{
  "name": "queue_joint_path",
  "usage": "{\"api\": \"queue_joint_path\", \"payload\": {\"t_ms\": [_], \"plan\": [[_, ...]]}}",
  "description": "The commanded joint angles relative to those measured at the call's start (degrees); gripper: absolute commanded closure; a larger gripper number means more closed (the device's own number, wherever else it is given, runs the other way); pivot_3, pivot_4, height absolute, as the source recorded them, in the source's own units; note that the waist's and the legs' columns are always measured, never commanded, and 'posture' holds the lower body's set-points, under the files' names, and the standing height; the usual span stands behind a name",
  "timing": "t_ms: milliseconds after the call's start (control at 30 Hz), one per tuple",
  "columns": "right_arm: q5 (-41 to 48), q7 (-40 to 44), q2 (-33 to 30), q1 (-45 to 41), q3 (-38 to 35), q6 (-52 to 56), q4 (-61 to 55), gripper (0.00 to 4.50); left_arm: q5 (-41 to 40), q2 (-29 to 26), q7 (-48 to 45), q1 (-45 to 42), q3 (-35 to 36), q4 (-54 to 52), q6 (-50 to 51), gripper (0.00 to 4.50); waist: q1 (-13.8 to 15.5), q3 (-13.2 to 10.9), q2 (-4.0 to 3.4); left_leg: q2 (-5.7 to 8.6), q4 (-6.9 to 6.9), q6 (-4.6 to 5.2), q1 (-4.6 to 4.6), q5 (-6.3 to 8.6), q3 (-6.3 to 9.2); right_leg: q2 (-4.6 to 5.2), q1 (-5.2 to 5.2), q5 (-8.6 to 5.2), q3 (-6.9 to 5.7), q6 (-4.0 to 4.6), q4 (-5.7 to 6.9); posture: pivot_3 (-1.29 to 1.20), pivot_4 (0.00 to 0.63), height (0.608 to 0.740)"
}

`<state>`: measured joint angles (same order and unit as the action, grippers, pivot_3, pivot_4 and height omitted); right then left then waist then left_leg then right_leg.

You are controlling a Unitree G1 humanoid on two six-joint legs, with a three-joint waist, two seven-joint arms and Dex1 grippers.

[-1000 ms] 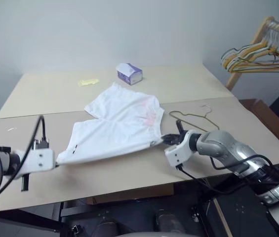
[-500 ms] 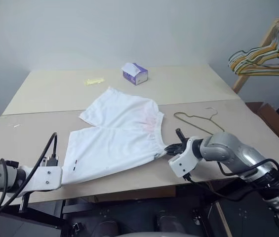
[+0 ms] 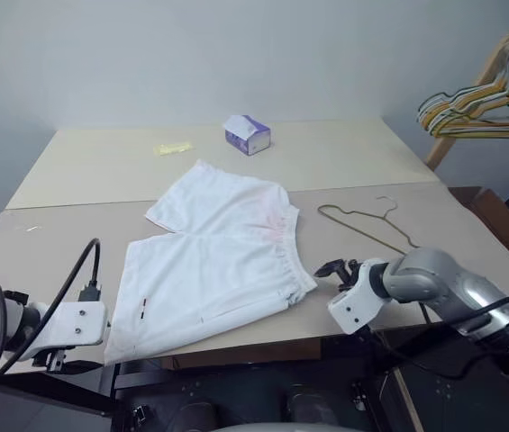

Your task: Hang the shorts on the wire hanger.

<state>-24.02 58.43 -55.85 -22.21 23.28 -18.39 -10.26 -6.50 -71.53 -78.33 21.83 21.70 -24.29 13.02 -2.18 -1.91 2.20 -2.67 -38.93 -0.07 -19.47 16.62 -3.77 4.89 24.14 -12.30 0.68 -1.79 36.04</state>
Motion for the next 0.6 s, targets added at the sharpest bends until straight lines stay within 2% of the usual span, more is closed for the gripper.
{"api": "queue_joint_path", "payload": {"t_ms": [33,200,300,433,600], "plan": [[9.5,3.63,0.35,0.79,-8.32,14.14,-5.07,0.0,-6.53,2.78,1.47,-5.9,2.37,-0.64,1.59,0.02,0.02,0.0,0.0,0.0,0.0,0.0,0.01,0.0,0.0,0.0,-0.01,0.0,0.01,0.0,0.0,0.01,0.0,0.74],[21.91,5.14,1.04,0.95,-19.83,36.21,-9.34,0.0,-10.82,9.61,8.57,-17.36,-1.03,0.14,3.22,0.02,0.64,0.0,0.01,0.01,-0.01,0.0,-0.04,0.0,0.03,0.0,-0.02,0.17,0.0,0.06,-0.02,0.01,0.0,0.74],[25.46,3.43,1.56,-2.1,-24.13,48.48,-5.05,0.0,-10.88,13.09,12.1,-25.68,-5.37,3.45,3.9,0.02,1.08,0.02,0.03,0.01,-0.03,0.0,0.0,0.0,0.03,-0.03,-0.08,0.3,0.01,0.22,-0.03,0.0,0.0,0.74],[25.41,1.73,0.23,-5.12,-25.25,48.91,3.96,0.0,-8.27,16.41,14.74,-36.65,-13.42,9.17,5.83,0.02,1.22,0.03,0.04,0.05,-0.02,0.0,0.08,0.0,0.05,-0.07,-0.17,0.34,0.02,0.26,-0.06,-0.02,0.0,0.74],[25.25,2.73,-1.17,-8.02,-23.98,46.87,9.9,0.0,-5.61,18.03,14.76,-43.98,-20.33,13.46,5.43,0.02,0.3,0.04,0.02,0.08,-0.02,0.0,-0.19,0.0,0.08,-0.09,0.01,0.39,0.08,0.29,-0.16,-0.04,0.0,0.74]]}}
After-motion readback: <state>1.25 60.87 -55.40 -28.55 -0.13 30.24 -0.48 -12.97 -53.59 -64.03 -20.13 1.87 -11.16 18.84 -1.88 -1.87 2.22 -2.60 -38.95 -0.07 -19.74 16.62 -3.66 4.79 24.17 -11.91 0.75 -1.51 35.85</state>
